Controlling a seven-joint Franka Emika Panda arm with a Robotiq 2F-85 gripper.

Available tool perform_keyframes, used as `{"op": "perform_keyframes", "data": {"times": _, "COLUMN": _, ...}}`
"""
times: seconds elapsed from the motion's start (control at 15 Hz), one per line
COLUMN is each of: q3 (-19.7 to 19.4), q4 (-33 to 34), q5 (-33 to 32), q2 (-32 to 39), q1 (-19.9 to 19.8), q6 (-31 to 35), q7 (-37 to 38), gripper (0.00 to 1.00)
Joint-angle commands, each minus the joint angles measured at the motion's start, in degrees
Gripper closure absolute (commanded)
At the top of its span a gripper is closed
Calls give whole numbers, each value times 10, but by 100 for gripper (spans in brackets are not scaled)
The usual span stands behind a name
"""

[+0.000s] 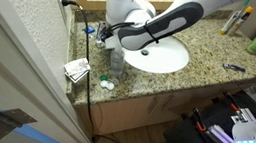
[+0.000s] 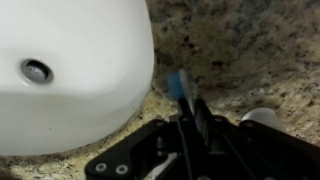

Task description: Place the toothbrush inside the silver cup

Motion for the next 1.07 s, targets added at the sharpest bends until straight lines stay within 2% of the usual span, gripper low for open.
{"op": "perform_keyframes", "data": {"times": 0.0, "q3": -8, "q4": -7, "q5": -1, "q2": 13, "q1": -1, "q6": 30, "q7": -7, "gripper": 100}}
{"op": "perform_keyframes", "data": {"times": 0.33, "q3": 12, "q4": -34, "q5": 30, "q2": -30, "q1": -16, "q6": 26, "q7": -21, "gripper": 98}}
{"op": "perform_keyframes", "data": {"times": 0.6, "q3": 48, "q4": -57, "q5": 107, "q2": -94, "q1": -50, "q6": 1, "q7": -40, "gripper": 98}}
{"op": "perform_keyframes", "data": {"times": 0.67, "q3": 80, "q4": -65, "q5": 151, "q2": -117, "q1": -78, "q6": -17, "q7": -69, "gripper": 98}}
{"op": "perform_keyframes", "data": {"times": 1.0, "q3": 165, "q4": -79, "q5": 358, "q2": -229, "q1": -168, "q6": -145, "q7": -174, "gripper": 98}}
